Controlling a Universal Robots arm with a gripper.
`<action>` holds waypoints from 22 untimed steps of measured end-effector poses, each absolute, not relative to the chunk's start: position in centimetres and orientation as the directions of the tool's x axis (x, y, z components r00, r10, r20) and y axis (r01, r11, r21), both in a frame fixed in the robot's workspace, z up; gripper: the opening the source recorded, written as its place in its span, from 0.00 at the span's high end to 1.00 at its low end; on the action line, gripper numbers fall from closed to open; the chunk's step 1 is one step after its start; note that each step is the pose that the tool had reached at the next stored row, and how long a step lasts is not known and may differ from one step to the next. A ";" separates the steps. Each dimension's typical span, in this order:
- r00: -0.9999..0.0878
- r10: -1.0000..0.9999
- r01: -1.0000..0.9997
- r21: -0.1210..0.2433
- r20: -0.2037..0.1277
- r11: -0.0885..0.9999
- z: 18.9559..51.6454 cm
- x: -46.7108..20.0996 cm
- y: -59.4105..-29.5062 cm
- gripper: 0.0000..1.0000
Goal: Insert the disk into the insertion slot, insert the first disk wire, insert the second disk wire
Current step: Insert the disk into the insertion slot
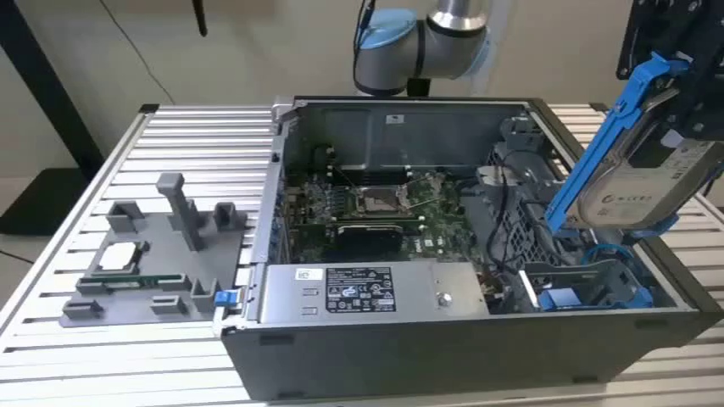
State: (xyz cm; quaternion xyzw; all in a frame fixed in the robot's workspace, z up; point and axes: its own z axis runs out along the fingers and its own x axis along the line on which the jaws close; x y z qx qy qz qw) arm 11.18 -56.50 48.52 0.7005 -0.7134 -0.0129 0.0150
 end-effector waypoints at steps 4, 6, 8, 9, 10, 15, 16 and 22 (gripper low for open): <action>-0.018 -1.000 -0.999 0.039 0.003 0.018 48.5 11.2 -56.5 1.00; -0.018 -1.000 -0.999 0.039 0.003 0.018 48.5 11.2 -56.5 1.00; -0.018 -1.000 -0.999 0.039 0.003 0.018 48.5 11.2 -56.5 1.00; -0.018 -1.000 -0.999 0.039 0.003 0.018 48.4 11.2 -56.5 1.00; -0.018 -1.000 -0.999 0.039 0.003 0.018 48.4 11.2 -56.5 1.00; -0.018 -1.000 -0.999 0.039 0.003 0.018 48.1 11.2 -56.5 1.00; -0.018 -1.000 -0.999 0.039 0.003 0.018 48.0 11.2 -56.5 1.00; -0.018 -1.000 -0.999 0.039 0.003 0.018 48.0 11.2 -56.5 1.00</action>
